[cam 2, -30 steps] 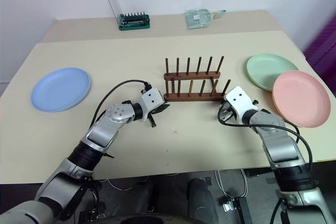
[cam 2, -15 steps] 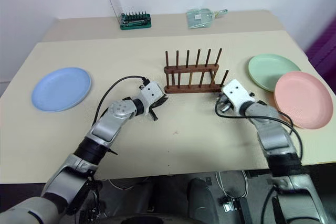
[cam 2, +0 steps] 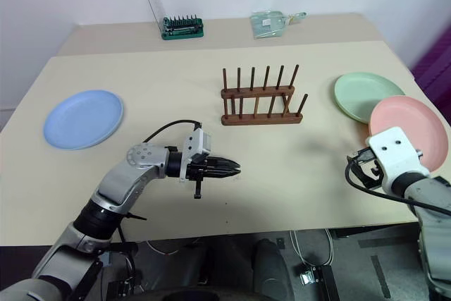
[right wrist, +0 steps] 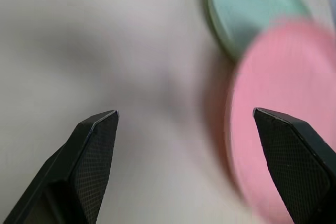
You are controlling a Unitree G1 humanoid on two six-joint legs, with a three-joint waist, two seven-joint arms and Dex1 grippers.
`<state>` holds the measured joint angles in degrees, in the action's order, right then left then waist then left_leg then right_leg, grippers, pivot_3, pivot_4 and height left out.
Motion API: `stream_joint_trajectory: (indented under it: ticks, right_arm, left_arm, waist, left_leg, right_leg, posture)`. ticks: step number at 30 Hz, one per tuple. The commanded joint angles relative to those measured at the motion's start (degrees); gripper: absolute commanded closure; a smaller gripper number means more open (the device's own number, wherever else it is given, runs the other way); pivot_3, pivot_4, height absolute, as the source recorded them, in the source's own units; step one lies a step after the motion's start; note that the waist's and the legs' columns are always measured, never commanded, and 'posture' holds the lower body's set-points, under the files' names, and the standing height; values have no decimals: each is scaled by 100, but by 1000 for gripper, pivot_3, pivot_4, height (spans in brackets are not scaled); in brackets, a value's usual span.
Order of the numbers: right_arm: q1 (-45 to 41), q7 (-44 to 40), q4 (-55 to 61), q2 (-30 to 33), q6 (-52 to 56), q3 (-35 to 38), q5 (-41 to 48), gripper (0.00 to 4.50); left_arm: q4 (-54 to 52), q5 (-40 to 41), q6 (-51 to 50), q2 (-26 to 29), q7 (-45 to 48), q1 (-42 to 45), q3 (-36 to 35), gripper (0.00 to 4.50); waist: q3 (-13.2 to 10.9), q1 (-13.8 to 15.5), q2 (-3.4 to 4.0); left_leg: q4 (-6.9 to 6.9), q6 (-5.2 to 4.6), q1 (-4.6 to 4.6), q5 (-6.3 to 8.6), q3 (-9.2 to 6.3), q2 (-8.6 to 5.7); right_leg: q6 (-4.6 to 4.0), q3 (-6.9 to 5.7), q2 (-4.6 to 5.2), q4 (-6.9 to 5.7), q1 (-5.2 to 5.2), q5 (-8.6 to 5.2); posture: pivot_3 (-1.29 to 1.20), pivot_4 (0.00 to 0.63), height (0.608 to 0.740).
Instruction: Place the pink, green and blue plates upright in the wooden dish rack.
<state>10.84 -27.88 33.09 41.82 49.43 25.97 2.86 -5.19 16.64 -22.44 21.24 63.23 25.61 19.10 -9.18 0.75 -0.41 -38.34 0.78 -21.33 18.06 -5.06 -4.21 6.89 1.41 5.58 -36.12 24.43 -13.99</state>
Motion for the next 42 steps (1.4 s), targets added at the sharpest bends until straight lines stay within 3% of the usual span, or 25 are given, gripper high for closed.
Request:
stream_joint_trajectory:
  ticks: [1, 4, 13, 20, 25, 30, 33, 40, 42]
  right_arm:
    - [-196, 377, -545, -11, -540, -50, -304, 320]
    - [-311, 554, -1236, 77, -1202, -305, -570, 320]
    - [-524, 456, -1744, 230, -1790, -385, -633, 4470]
    - [-40, -145, -609, 1060, -2340, -90, -936, 4470]
    - [-1577, -803, -23, 1213, -1666, 250, 512, 4470]
    - [-1655, -1176, -290, 1429, -1363, -36, 658, 4470]
    - [-1447, -998, -666, 1219, -1186, -57, 597, 3686]
    - [-762, 133, -1653, 694, -1650, -400, -397, 237]
    - [-710, 291, -1949, 642, -1850, -522, -584, 48]
  left_arm:
    - [-50, 52, 157, -89, -8, 114, -5, 4034]
    - [-74, 12, 192, -106, -66, 79, -11, 4034]
    - [-358, 17, 157, 16, -386, -206, -103, 4034]
    - [-342, 7, 195, 68, -496, -245, -160, 4034]
    - [-172, 16, 229, 78, -504, -151, -214, 4034]
    - [-75, -27, 310, 65, -585, -110, -266, 4034]
    - [-150, -24, 307, 68, -658, -194, -280, 4034]
    - [-366, -69, 254, 73, -804, -367, -211, 4034]
    - [-428, -70, 226, 73, -831, -399, -205, 4034]
  waist:
    - [0, -16, 0]
    - [1, -16, 2]
    - [1, 0, 2]
    - [1, -13, 6]
    - [0, -68, 3]
    - [-5, 62, -8]
    - [-5, 73, -8]
    - [-2, 81, -3]
    - [-1, 71, 1]
  left_leg:
    - [1, 0, 3, 0, 0, 1]
    - [5, 11, 5, -6, 3, 2]
    - [5, 26, 3, -15, 4, 2]
    - [5, 25, 2, -14, 5, 1]
    - [6, 18, 6, -10, 2, 6]
    - [1, 10, -8, -6, -10, 1]
    - [-6, 7, -8, -4, 7, -5]
    - [-4, 9, -4, -5, 10, -2]
    - [-4, 10, -2, -5, 12, -2]
  right_leg:
    - [0, 0, -1, 0, 0, 0]
    - [0, 1, -2, 0, 0, 0]
    - [0, 4, -1, 1, 1, 0]
    - [0, 4, -2, 1, 2, 0]
    - [1, 2, -5, -1, 1, 0]
    - [0, -7, -2, 12, -1, -1]
    - [1, 2, 8, 13, -1, 0]
    - [1, 4, 5, 5, 3, 0]
    - [1, 6, 5, 4, 3, 0]
  posture:
    - [0, 150, 740]
    - [0, 150, 740]
    - [0, 150, 740]
    - [0, 150, 740]
    - [0, 150, 740]
    - [0, 150, 740]
    - [0, 150, 740]
    - [0, 150, 740]
    - [0, 150, 740]
